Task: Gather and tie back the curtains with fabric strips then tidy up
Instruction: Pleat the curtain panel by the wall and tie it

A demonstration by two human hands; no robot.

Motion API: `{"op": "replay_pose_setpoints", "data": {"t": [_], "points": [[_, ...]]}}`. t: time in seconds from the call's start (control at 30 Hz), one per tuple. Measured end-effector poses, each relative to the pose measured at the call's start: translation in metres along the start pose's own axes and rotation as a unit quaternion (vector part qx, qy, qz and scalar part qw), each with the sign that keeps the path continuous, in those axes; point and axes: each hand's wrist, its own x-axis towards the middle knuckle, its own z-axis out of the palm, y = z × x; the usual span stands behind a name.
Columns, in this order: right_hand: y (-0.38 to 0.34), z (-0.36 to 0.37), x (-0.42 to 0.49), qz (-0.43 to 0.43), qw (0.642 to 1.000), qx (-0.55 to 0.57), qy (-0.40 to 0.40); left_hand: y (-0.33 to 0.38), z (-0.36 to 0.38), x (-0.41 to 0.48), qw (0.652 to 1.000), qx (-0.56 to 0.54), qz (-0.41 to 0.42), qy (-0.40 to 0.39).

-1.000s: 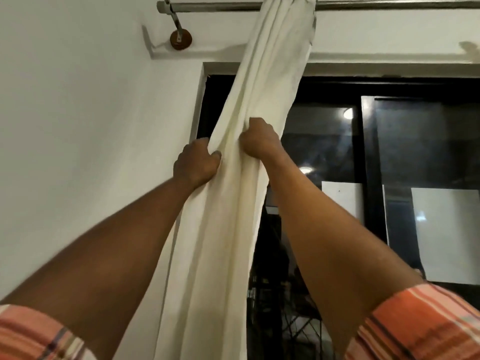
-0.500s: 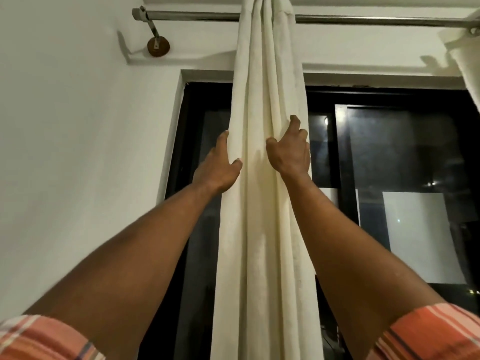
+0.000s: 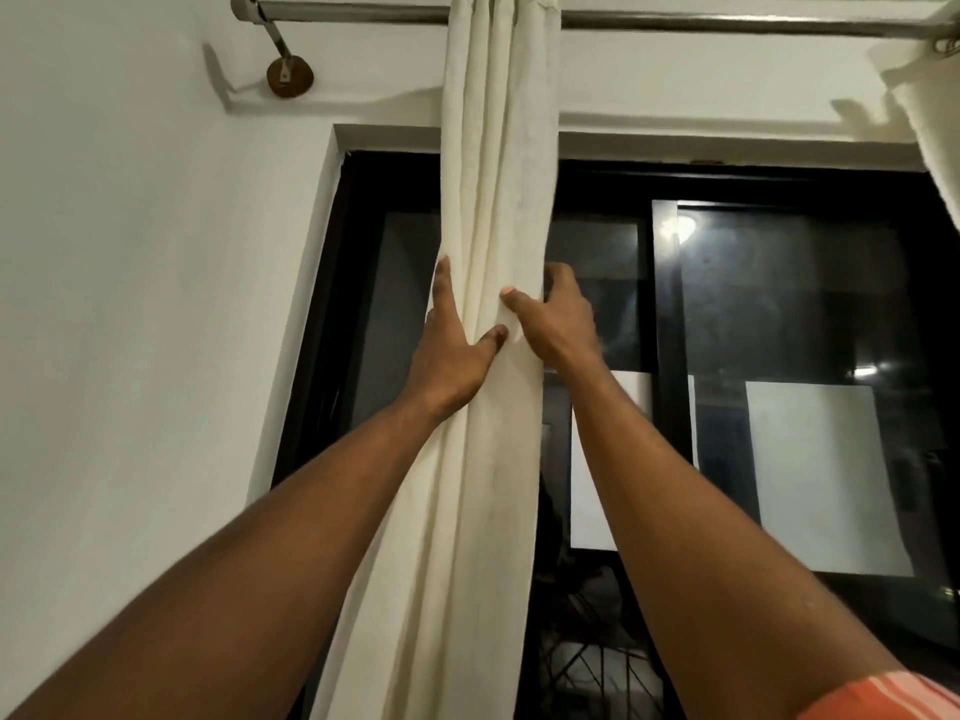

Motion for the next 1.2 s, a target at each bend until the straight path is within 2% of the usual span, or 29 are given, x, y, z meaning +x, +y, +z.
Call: {"op": "replay_pose_setpoints", "data": {"t": [0.1,0.27,0.43,0.57,0.63,0.73,0.9,1.07,1.2], "points": [[0.008,0.01,-0.021,-0.031,0.999,-0.003,-0.026,-0.012,0.011,-0.019,0.999,0.011,0.018,0.035],[0.027,0.03,-0.055,-0.08,0.997,-0.005,0.006,-0.034,0.022,-0.059,0.998,-0.032,-0.053,0.03],[0.046,0.042,-0.078,-0.174,0.968,-0.058,0.172,-0.036,0.014,-0.082,0.997,0.024,-0.069,0.038],[0.065,0.044,-0.09,-0.157,0.957,-0.118,0.211,-0.039,0.008,-0.092,0.987,0.126,-0.1,-0.009],[0.069,0.041,-0.098,-0.133,0.966,-0.11,0.194,-0.041,0.009,-0.098,0.982,0.149,-0.112,-0.029],[0.067,0.036,-0.109,-0.074,0.987,-0.11,0.093,-0.046,0.013,-0.105,0.979,0.156,-0.121,-0.059],[0.074,0.029,-0.122,0.005,0.99,-0.138,0.005,-0.05,0.017,-0.118,0.98,0.123,-0.124,-0.098],[0.081,0.021,-0.136,0.054,0.996,0.022,-0.061,-0.051,0.015,-0.131,0.984,0.069,-0.157,-0.053],[0.089,0.023,-0.152,0.056,0.994,-0.03,-0.087,-0.048,0.011,-0.143,0.983,0.038,-0.178,-0.029]]}}
